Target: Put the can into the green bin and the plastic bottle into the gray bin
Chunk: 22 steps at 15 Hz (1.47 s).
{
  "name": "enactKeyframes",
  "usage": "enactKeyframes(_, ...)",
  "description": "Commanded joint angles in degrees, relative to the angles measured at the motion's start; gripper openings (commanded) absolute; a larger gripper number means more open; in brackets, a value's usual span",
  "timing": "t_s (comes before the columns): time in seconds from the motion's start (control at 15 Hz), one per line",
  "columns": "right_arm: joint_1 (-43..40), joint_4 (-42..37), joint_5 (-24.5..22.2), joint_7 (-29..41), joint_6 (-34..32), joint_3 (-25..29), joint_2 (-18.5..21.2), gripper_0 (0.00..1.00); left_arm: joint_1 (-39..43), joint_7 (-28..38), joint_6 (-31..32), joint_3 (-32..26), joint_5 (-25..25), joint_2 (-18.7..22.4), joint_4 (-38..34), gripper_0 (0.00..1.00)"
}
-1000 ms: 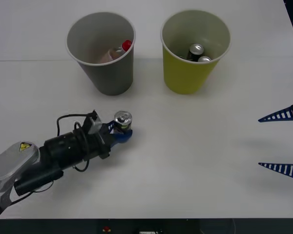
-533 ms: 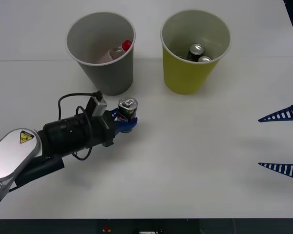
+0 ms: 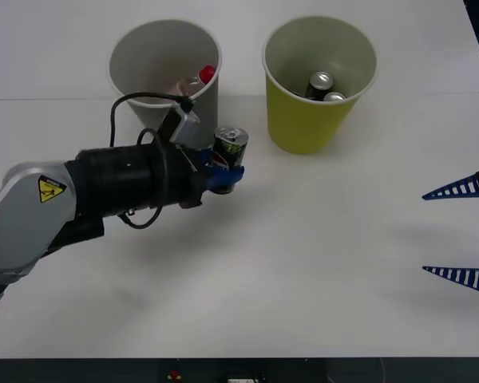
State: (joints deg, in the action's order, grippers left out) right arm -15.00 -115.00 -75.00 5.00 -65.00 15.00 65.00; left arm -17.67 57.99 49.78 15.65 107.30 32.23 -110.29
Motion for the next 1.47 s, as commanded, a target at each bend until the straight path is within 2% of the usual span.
enactKeyframes(0.07, 0.0, 0.0, 0.0, 0.0, 0.0, 0.0, 0.0, 1.0, -4.48, 8.1, 8.14, -2.47, 5.11, -3.49, -0.9, 0.0)
enactKeyframes(0.33, 0.0, 0.0, 0.0, 0.0, 0.0, 0.0, 0.0, 1.0, -12.04, 17.15, 17.81, -4.49, 10.73, -6.92, -0.98, 0.0)
enactKeyframes(0.6, 0.0, 0.0, 0.0, 0.0, 0.0, 0.0, 0.0, 1.0, -19.15, 17.86, 25.8, -5.28, 16.45, -9.38, -0.98, 0.0)
enactKeyframes(0.73, 0.0, 0.0, 0.0, 0.0, 0.0, 0.0, 0.0, 1.0, -23.55, 22.16, 30.2, -5.37, 19.26, -11.05, -0.72, 0.0)
enactKeyframes(0.8, 0.0, 0.0, 0.0, 0.0, 0.0, 0.0, 0.0, 1.0, -26.89, 22.16, 32.92, -5.37, 21.19, -12.28, 0.77, 0.0)
enactKeyframes(1.07, 0.0, 0.0, 0.0, 0.0, 0.0, 0.0, 0.0, 1.0, -37.61, 22.16, 36.97, -5.37, 23.04, -15.09, 10.44, 0.0)
enactKeyframes(1.2, 0.0, 0.0, 0.0, 0.0, 0.0, 0.0, 0.0, 1.0, -43.59, 22.16, 39.51, -5.37, 26.2, -17.46, 15.45, 0.0)
enactKeyframes(1.47, 0.0, 0.0, 0.0, 0.0, 0.0, 0.0, 0.0, 1.0, -51.85, 22.16, 39.08, -5.37, 29.81, -21.33, 26.26, 0.0)
